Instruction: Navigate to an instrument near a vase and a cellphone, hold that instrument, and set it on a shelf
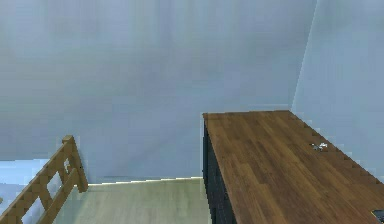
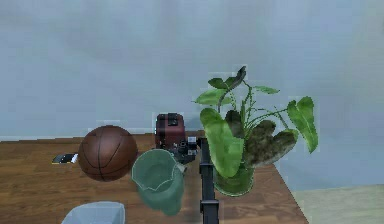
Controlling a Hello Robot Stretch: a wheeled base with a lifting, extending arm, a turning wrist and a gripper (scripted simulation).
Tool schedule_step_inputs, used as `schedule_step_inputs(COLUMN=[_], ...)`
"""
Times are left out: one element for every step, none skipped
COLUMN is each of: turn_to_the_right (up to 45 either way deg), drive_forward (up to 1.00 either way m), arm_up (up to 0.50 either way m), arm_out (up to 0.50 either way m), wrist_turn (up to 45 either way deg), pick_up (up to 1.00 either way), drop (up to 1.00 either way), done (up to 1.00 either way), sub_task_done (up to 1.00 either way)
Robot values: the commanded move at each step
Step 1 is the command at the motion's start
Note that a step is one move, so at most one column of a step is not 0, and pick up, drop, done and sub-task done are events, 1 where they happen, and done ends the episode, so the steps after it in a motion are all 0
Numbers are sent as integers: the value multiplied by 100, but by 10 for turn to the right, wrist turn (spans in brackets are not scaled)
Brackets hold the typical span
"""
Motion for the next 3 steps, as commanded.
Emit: schedule_step_inputs(turn_to_the_right=[0, 0, 0], drive_forward=[0, 0, 0], arm_up=[10, 26, 0], arm_out=[0, 0, 0], wrist_turn=[0, 0, -450], pick_up=[0, 0, 0], drop=[0, 0, 0], done=[0, 0, 0], sub_task_done=[0, 0, 0])
